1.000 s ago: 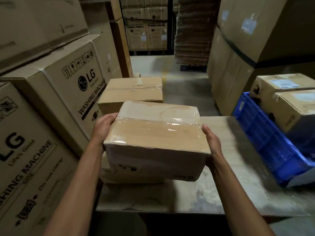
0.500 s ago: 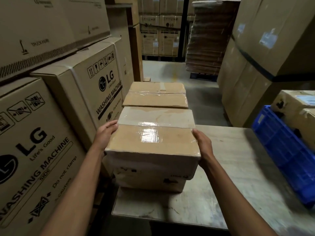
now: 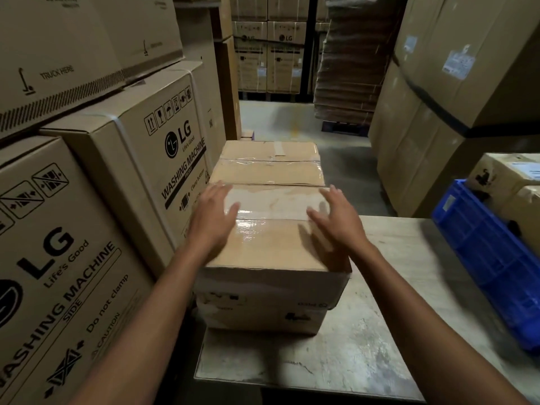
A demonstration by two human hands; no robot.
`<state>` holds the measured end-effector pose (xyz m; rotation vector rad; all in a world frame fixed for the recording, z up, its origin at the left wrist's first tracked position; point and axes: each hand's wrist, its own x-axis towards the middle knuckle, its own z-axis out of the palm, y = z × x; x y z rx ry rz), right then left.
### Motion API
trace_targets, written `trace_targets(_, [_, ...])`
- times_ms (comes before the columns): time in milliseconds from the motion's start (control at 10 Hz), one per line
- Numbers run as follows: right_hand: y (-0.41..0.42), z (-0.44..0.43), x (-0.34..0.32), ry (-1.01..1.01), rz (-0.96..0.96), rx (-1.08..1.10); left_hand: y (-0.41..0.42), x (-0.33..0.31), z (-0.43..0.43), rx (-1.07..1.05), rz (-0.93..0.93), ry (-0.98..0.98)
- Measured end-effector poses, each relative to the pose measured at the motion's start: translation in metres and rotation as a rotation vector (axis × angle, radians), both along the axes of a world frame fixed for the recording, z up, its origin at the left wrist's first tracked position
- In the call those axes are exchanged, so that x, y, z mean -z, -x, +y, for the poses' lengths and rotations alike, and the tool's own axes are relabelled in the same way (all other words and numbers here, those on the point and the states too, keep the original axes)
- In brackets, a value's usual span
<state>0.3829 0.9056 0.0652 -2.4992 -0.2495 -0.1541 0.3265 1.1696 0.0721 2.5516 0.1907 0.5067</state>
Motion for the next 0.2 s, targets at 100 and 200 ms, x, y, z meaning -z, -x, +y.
trace_targets(100, [0.006,0.02,0.01,0.408,-0.014,-0.174,-0.011,0.016,-0.026,0.18,0.216,-0.181])
trace_targets(200, [0.006,0.024,0.019,0.507,0.001,-0.186,-0.027,0.024,-0.03,0.194,0.383,-0.357])
